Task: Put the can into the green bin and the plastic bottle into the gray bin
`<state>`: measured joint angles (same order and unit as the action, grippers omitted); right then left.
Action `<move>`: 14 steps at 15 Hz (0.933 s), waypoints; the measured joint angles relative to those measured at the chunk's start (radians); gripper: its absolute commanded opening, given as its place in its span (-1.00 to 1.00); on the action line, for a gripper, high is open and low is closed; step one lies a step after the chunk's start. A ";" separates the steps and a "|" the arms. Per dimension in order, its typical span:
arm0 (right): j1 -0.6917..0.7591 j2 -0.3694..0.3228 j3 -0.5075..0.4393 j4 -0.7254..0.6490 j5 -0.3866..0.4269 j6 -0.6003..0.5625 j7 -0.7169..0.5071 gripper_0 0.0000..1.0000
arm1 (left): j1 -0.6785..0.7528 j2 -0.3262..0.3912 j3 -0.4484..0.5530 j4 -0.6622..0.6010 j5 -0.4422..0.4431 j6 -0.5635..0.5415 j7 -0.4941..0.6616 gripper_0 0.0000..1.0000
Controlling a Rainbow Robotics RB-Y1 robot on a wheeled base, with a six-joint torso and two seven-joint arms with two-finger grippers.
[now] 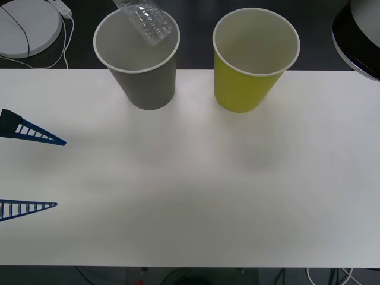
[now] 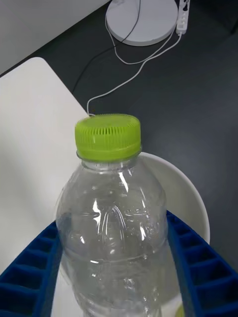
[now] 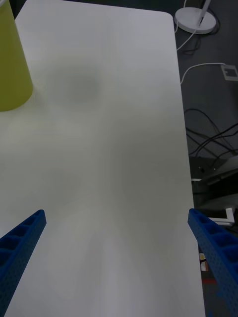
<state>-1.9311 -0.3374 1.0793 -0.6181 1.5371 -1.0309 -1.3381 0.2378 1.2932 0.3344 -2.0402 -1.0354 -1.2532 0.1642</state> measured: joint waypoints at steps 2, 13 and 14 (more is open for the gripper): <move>0.001 0.000 0.002 0.000 -0.001 0.003 0.002 1.00 | 0.000 0.000 0.000 0.000 0.000 0.000 0.000 1.00; 0.001 0.000 0.001 0.000 -0.003 0.022 0.025 1.00 | 0.000 0.000 0.000 0.000 0.000 0.000 0.000 1.00; 0.001 0.000 0.002 0.000 -0.004 0.023 0.028 1.00 | 0.000 0.000 0.000 0.000 0.000 0.000 0.000 1.00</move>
<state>-1.9300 -0.3378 1.0813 -0.6181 1.5336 -1.0080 -1.3103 0.2378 1.2932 0.3344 -2.0402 -1.0354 -1.2532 0.1642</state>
